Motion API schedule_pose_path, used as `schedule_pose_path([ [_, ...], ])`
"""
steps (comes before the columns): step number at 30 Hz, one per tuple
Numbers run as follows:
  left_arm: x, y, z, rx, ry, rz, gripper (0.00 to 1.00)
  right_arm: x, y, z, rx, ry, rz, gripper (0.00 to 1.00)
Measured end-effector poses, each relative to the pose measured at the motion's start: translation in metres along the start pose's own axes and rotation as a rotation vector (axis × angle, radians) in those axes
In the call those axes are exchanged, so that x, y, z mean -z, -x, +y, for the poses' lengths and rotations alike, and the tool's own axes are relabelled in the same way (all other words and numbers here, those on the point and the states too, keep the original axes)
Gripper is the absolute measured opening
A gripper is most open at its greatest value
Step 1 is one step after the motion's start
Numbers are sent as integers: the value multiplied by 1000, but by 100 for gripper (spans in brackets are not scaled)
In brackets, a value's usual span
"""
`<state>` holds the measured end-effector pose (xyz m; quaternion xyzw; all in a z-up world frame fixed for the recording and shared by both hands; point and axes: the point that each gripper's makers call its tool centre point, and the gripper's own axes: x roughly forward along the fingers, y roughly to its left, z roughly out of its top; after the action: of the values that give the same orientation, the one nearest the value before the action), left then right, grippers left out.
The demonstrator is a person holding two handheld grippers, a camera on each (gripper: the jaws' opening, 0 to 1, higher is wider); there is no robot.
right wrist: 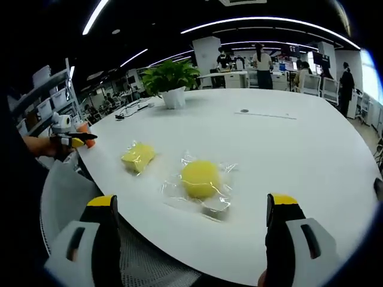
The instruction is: Compare the silicone blocks by pressing each to a similar depth, holding the contact briefly, and releasing to observe deformation and rebound differences across the visible hardness samples.
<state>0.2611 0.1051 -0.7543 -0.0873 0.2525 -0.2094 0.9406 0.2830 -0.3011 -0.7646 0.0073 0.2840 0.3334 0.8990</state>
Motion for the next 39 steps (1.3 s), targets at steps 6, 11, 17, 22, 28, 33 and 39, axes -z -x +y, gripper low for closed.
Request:
schedule_pose_path([
  [6,-7,-9,2,1,12,-13,100,-2,-5,-6,-16,10,18,96],
  [11,-8,-12,-4,11,-13,0,100,-11,-2,-21,7,5,-3,96],
  [17,-5,-11,1,-41,-59,40,100,-12,-2,-25,4,-4,-32,96],
  [22,-6,-20,-4,-37,-32,30,100,3,-3,-25,-4,-21,-15,97],
  [28,-20,-27,-5,-61,-62,0,100,0,2,-30,10,-30,-18,97],
  [33,-19,-29,-4,-35,-35,9,100,0,6,-34,38,-35,-46,97],
  [39,-18,-27,-4,-28,-18,4,100,1,8,-35,52,-47,-43,97],
])
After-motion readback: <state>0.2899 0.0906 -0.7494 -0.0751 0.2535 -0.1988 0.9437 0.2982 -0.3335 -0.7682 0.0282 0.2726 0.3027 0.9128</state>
